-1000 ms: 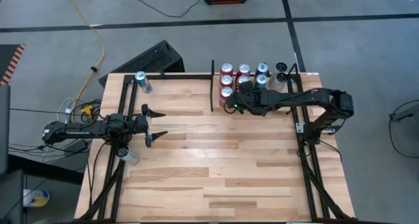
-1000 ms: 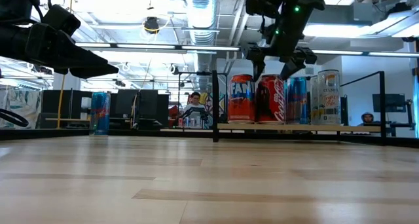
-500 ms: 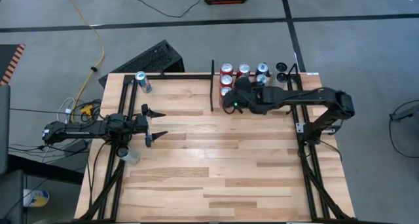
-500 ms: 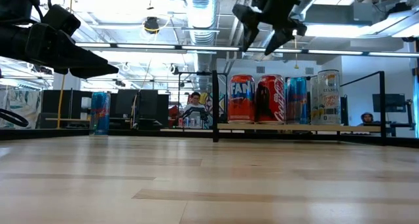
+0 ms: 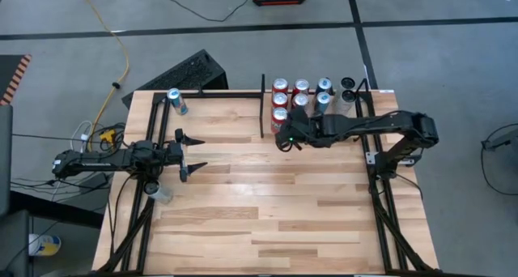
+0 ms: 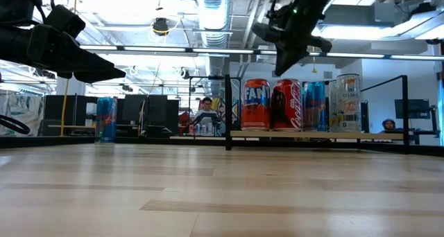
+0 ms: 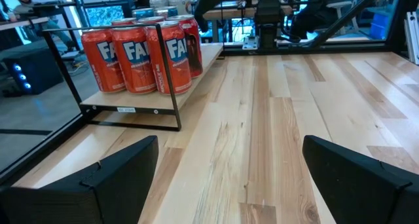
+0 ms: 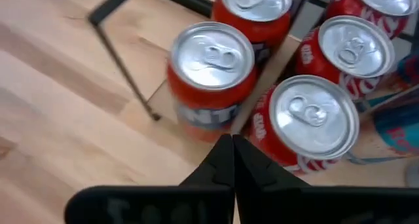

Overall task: Place canned beverage on shelf
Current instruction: Put the red-white soda can on the shelf aligned with the other soda cans

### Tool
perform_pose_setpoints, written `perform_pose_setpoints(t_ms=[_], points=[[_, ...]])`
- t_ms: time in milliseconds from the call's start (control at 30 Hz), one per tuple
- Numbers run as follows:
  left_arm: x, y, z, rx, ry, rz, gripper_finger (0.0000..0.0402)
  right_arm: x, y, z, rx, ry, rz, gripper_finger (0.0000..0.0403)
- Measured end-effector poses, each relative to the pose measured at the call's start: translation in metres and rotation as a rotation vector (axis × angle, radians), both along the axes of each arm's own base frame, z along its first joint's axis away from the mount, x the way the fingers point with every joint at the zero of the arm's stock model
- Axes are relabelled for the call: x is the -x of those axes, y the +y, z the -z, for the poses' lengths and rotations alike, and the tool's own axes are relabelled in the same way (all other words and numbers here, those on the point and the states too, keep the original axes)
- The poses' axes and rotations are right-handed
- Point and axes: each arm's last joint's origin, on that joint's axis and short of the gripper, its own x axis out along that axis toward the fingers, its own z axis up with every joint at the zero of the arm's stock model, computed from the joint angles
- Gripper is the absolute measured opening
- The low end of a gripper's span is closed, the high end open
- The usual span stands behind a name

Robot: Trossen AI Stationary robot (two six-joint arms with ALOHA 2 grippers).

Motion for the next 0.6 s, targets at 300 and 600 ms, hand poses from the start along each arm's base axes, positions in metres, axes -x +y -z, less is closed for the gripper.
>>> perform_pose_setpoints(t_ms=[300, 600], points=[[0.0, 0.0, 0.0, 0.0, 0.0, 0.0, 0.0366, 0.004, -0.013, 0.003, 0.001, 0.023, 0.038, 0.0016], [0.0, 0.0, 0.0, 0.0, 0.0, 0.0, 0.0366, 0.002, -0.007, 0.002, 0.01, 0.028, -0.003, 0.0028]])
